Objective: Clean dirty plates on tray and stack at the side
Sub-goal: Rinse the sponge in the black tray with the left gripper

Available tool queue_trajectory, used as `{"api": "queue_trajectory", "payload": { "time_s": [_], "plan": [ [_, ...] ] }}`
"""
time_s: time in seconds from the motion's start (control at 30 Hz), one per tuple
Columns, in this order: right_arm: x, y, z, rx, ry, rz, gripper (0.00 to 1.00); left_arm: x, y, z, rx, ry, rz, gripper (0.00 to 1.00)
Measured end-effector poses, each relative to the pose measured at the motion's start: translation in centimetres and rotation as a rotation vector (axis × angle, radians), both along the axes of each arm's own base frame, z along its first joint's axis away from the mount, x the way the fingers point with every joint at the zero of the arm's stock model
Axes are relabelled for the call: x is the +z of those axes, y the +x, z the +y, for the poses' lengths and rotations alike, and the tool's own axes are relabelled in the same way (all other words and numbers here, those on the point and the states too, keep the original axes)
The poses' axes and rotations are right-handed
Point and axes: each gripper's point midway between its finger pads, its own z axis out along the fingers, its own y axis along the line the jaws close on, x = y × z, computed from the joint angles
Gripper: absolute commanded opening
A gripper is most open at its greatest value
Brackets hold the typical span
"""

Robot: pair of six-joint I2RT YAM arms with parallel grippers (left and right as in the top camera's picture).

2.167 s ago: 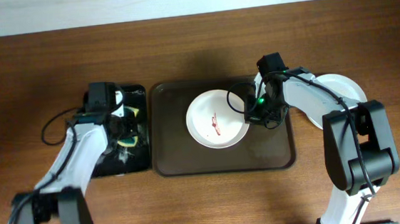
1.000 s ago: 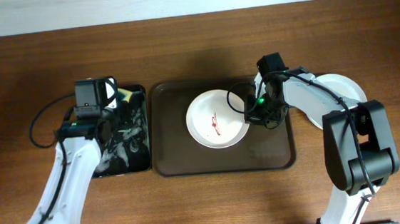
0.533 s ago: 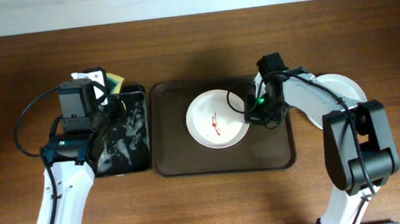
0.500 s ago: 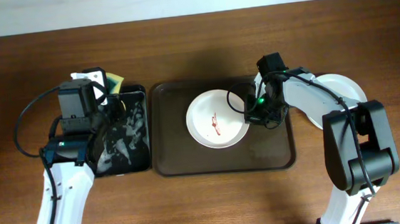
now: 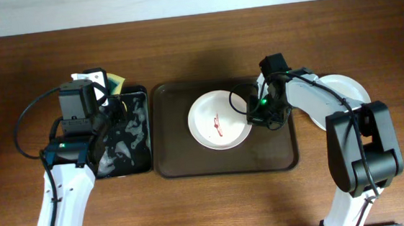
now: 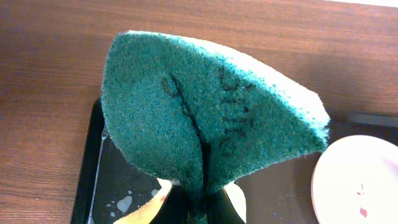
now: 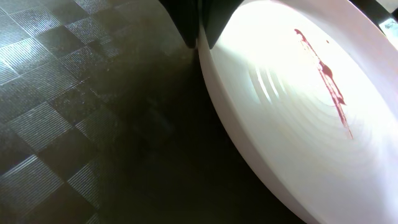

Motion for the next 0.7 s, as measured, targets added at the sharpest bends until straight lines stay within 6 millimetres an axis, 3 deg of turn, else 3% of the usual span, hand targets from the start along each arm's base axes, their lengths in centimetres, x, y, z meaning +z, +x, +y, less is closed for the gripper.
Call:
{"api": "queue_trajectory", "payload": {
  "time_s": [0.47, 0.63, 0.7],
  "plan": [
    [0.0, 0.0, 0.0, 0.0, 0.0, 0.0, 0.04, -0.4, 0.0, 0.0, 0.0, 0.001, 0.013, 0.0],
    [0.0, 0.0, 0.0, 0.0, 0.0, 0.0, 0.04, -3.9, 0.0, 0.0, 0.0, 0.005, 0.124, 0.0],
    [0.0, 0.0, 0.0, 0.0, 0.0, 0.0, 0.04, -6.2, 0.0, 0.0, 0.0, 0.008, 0.195, 0.0]
  ]
}}
